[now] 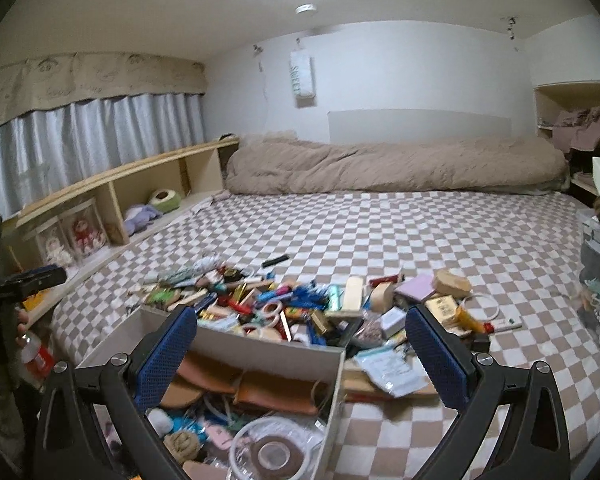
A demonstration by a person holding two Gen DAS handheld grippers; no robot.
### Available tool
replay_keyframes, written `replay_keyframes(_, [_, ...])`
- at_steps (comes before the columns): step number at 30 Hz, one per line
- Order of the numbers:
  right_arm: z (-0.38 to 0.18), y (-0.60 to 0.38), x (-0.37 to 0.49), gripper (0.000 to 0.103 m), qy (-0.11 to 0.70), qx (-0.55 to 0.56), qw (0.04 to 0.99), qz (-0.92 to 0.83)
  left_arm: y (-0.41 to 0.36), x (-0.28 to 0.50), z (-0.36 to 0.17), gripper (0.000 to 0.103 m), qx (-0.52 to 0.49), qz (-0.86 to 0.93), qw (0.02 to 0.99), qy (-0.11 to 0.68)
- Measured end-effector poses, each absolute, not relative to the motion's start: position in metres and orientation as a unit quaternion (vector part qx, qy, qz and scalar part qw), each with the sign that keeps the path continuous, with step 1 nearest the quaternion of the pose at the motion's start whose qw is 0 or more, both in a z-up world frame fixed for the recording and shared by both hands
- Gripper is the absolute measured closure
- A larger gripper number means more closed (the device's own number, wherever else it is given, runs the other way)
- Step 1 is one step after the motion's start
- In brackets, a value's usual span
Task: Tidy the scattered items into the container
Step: 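Move both open grippers back from the box toward the pile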
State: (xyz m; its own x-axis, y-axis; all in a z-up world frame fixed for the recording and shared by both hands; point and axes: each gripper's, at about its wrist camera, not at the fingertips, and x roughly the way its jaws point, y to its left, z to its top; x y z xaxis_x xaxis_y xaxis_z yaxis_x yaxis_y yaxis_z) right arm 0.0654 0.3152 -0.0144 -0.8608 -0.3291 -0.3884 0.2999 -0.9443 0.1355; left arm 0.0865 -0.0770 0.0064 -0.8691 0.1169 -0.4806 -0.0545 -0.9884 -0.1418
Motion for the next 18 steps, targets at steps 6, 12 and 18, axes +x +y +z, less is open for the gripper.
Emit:
replay_keyframes(6, [0.000,0.338,0.042,0.000,-0.058,0.194,0.141,-0.969,-0.107,0.065,0.017,0.000,-0.239,0.969,0.004,-0.065])
replay_keyframes(12, [-0.002,0.354,0.013,0.000,-0.077,0.214,0.121,-0.966,-0.144,0.031,0.014,0.000,-0.248,0.963,-0.020,-0.099])
replay_keyframes(18, [-0.022,0.368,-0.022,0.000,-0.086,0.253,0.095,-0.959,-0.180,-0.004,-0.015,0.000,-0.286,0.949,-0.070,-0.112])
